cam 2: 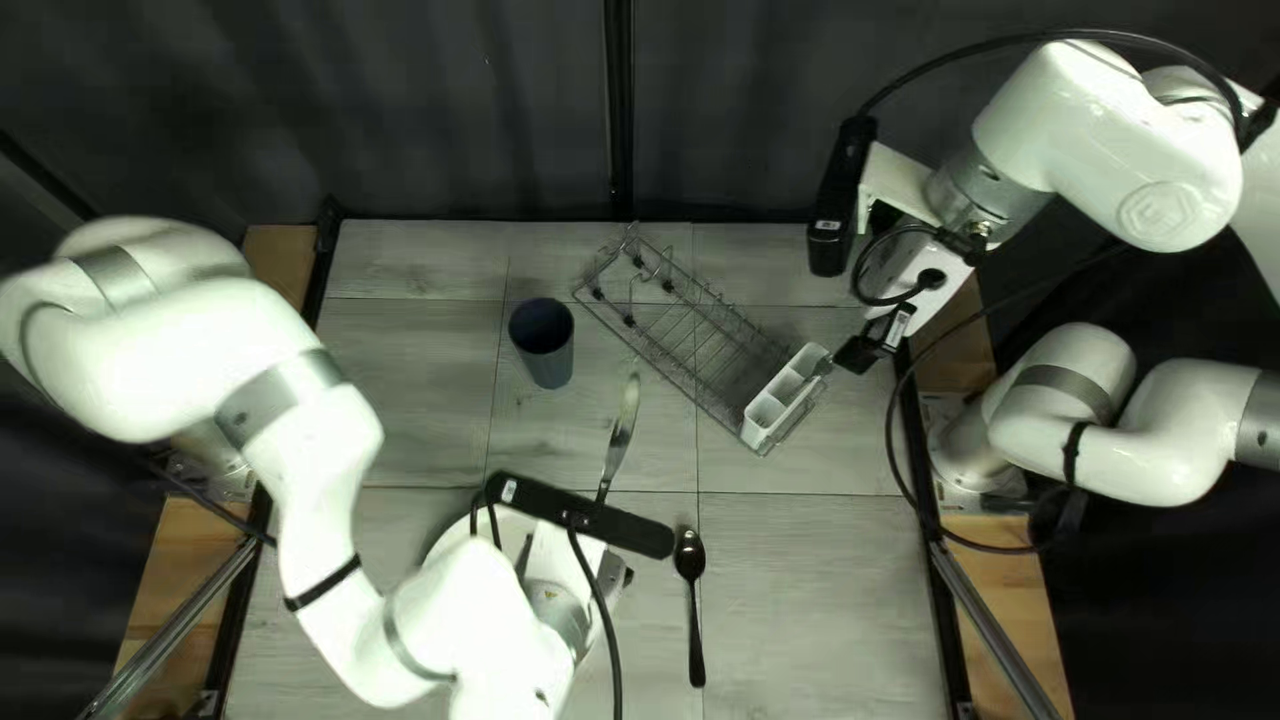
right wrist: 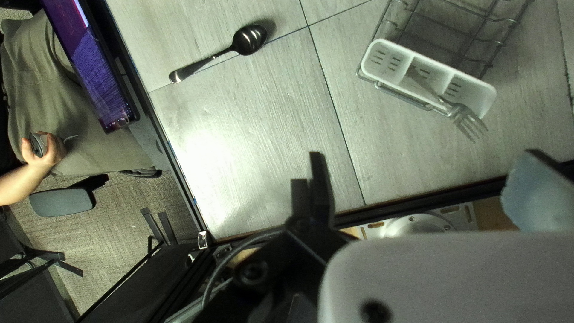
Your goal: Pick up and place plate onto table. Place down one fork to the left of the plate. Place spoon and knife to the right of the plate. Place cup above the knife and spoon
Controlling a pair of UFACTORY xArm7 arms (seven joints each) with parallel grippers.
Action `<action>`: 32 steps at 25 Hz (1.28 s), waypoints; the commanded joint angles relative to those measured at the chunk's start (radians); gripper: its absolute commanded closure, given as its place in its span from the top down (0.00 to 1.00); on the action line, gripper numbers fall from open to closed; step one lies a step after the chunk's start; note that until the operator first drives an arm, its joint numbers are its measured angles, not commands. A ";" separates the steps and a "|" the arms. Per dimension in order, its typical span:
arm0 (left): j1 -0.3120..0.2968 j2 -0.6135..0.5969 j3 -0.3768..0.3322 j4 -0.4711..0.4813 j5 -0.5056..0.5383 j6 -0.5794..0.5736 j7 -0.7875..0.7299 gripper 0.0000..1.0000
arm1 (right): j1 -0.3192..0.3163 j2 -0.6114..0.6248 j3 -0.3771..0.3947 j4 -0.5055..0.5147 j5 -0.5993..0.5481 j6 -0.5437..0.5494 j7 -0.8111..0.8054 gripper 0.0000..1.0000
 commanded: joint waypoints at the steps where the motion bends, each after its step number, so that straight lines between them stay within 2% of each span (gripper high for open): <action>1: -0.018 0.029 0.012 0.036 -0.029 -0.014 -0.158 0.00 | 0.000 0.000 0.000 0.000 0.000 0.000 0.000 1.00; 7: -0.021 0.088 0.023 0.066 -0.009 -0.102 -0.246 0.00 | 0.000 0.000 0.000 0.000 0.000 0.000 0.000 1.00; 17: -0.020 0.102 0.018 0.083 -0.028 -0.105 -0.254 0.00 | 0.000 0.000 0.000 0.000 0.000 0.000 0.000 1.00; 20: 0.008 0.126 -0.008 0.115 -0.062 -0.148 -0.216 0.00 | 0.000 0.000 0.000 0.000 0.000 0.000 0.000 1.00; 25: 0.063 0.135 -0.057 0.066 -0.066 -0.321 -0.216 0.00 | 0.000 0.000 0.000 0.000 0.000 0.000 0.000 1.00; 32: 0.063 0.135 -0.057 0.066 -0.066 -0.321 -0.216 0.00 | 0.000 0.000 0.000 0.000 0.000 0.000 0.000 1.00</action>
